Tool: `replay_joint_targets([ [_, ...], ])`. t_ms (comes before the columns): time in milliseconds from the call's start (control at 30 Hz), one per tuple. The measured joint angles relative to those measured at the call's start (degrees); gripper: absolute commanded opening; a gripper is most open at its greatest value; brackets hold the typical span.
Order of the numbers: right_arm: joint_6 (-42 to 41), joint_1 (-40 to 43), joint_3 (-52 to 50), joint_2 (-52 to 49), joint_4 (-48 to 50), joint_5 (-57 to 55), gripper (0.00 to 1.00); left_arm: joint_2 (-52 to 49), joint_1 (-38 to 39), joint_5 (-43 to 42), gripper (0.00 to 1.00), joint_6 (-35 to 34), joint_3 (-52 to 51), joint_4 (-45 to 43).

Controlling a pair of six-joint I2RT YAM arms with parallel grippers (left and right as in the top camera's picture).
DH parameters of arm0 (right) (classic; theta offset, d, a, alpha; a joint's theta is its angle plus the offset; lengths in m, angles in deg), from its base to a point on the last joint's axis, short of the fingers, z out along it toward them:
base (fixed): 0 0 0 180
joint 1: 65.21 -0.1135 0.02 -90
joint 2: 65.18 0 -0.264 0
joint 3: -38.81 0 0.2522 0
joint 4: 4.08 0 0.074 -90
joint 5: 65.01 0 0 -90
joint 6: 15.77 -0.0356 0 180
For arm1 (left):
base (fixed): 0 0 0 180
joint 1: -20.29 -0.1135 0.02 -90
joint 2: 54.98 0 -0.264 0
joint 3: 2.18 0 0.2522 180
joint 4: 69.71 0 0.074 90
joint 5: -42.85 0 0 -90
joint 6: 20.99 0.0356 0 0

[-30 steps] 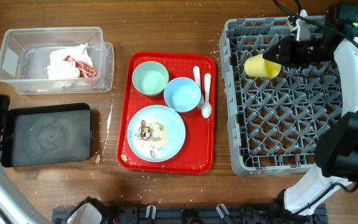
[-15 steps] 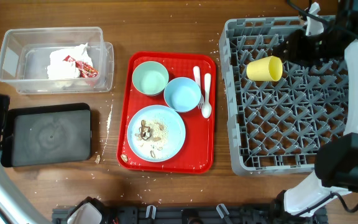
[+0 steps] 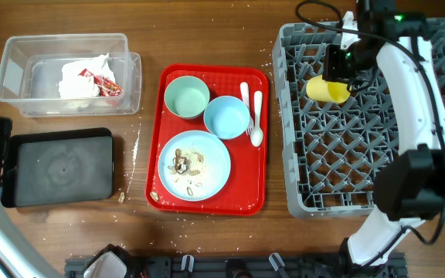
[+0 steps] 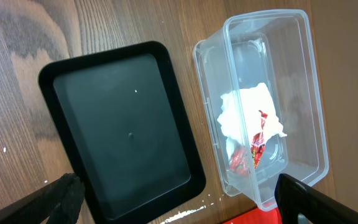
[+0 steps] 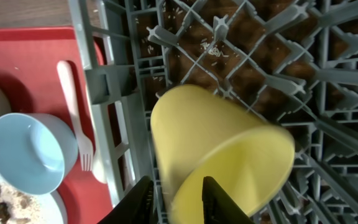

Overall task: Sort waste into correct bins and load items into the dishwasher rack
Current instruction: 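Carry the yellow cup over the rack and lower it, then set the yellow cup upside down in the rack and release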

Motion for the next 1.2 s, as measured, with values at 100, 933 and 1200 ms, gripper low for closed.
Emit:
replay_joint_targets([
  [100, -1.0, 0.0, -0.4, -2.6, 0.3, -1.6, 0.28, 0.0, 0.0, 0.0, 1.00, 0.0, 0.0, 0.0],
  [933, 18.8, 19.1, 2.8, -14.6, 4.9, 64.2, 0.04, 0.0, 0.0, 0.0, 1.00, 0.0, 0.0, 0.0],
  [1200, 18.8, 18.5, 2.8, -20.0, 1.8, 68.8, 0.04, 0.0, 0.0, 0.0, 1.00, 0.0, 0.0, 0.0],
])
